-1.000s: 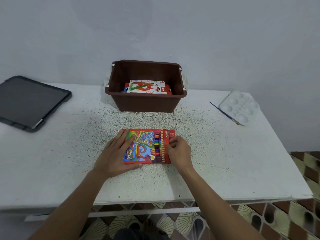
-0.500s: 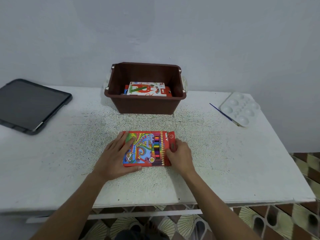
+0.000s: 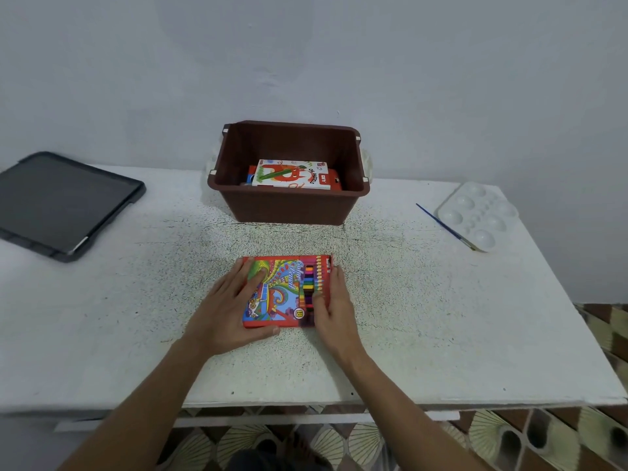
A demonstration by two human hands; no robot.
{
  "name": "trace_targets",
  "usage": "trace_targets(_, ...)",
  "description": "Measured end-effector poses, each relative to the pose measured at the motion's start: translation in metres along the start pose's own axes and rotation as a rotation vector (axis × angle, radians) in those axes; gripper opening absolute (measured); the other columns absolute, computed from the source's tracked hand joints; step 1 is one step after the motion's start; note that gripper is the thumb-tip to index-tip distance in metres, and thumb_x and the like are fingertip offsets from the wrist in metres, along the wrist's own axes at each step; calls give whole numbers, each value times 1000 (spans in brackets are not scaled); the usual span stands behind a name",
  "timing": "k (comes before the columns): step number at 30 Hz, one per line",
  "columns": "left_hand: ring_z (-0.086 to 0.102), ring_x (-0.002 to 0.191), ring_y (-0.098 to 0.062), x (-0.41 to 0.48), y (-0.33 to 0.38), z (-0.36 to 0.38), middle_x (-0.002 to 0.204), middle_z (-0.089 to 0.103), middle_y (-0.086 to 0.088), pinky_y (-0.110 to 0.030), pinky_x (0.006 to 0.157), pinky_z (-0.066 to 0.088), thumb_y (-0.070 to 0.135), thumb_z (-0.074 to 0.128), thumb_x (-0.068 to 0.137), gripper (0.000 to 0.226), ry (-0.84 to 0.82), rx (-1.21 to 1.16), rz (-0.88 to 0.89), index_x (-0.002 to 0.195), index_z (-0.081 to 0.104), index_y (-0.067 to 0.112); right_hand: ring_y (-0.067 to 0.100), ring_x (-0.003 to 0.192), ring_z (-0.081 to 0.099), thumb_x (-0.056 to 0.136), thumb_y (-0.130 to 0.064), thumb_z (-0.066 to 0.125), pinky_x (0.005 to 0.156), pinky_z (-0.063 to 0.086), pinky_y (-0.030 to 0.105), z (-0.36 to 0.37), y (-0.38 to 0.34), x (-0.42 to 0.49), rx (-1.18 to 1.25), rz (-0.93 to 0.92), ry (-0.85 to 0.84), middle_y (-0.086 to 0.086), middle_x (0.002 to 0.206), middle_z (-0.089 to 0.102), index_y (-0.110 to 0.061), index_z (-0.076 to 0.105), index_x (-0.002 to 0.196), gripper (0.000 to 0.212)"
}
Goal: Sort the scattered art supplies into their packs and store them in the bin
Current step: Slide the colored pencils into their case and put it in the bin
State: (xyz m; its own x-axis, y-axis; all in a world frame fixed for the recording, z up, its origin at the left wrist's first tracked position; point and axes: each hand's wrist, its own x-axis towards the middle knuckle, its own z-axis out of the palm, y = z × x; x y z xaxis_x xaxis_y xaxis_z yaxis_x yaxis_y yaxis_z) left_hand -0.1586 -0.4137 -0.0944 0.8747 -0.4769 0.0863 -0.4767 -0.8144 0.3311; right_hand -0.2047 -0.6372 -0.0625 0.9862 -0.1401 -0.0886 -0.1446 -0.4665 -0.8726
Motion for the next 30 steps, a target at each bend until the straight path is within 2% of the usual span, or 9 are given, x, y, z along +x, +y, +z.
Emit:
trace_targets(3, -6, 152, -16, 0, 0, 1, 166, 0, 1, -40, 119, 14, 89, 49, 72, 113, -3, -5, -1, 158, 12, 26, 8, 149, -1, 93, -48, 30, 117, 2, 21, 10, -2, -2, -37, 9, 18, 0, 165, 1, -13, 4, 157, 77)
trace_targets(8, -3, 153, -19, -1, -1, 2, 166, 3, -1, -41, 119, 17, 89, 50, 72, 113, 8, -20, 3, 157, 16, 23, 15, 151, -5, 95, -48, 25, 122, 0, 29, 23, -3, 1, -248, -33, 42, 4, 165, -5, -10, -4, 156, 77)
trace_targets(11, -4, 153, -19, -1, -1, 1, 166, 4, -1, -40, 118, 17, 89, 50, 71, 114, 14, -22, -4, 157, 18, 21, 24, 151, -8, 91, -59, 11, 123, -3, 35, 29, -5, 2, -426, -60, 6, 13, 163, -10, -5, -5, 155, 85)
trace_targets(13, -5, 152, -18, -1, -1, 1, 166, 4, -1, -39, 117, 16, 90, 49, 71, 114, 18, -20, -8, 157, 18, 21, 28, 150, -12, 90, -65, 9, 122, -5, 37, 29, -5, 3, -497, -74, -37, 18, 162, -13, -4, -6, 154, 90)
trace_targets(18, -2, 153, -21, -3, 1, 0, 165, 8, -4, -39, 115, 21, 89, 50, 71, 113, 37, -29, 5, 156, 23, 18, 33, 149, -14, 96, -66, 23, 122, -7, 38, 31, -8, 0, -523, -95, -33, 25, 159, -15, -3, -1, 155, 90)
trace_targets(21, 1, 153, -24, -3, 0, 1, 165, 10, -6, -40, 113, 27, 89, 50, 71, 113, 45, -40, 4, 155, 26, 17, 33, 148, -20, 94, -70, 20, 120, -11, 37, 35, -4, -2, -573, -130, -42, 26, 158, -18, -3, -2, 154, 93)
trace_targets(24, 0, 153, -24, -2, -2, 1, 165, 8, -5, -41, 113, 27, 89, 50, 71, 114, 40, -28, 3, 156, 24, 17, 31, 147, -24, 95, -69, 24, 120, -12, 38, 35, 0, 1, -589, -141, -85, 25, 159, -19, -6, -7, 154, 93)
trace_targets(30, -3, 153, -26, -1, 0, 2, 165, 6, -8, -44, 117, 22, 88, 49, 72, 115, 33, 2, 14, 156, 22, 15, 28, 149, -18, 92, -72, 26, 121, -8, 36, 29, -6, 1, -469, -102, -90, 20, 161, -15, -12, 0, 156, 92)
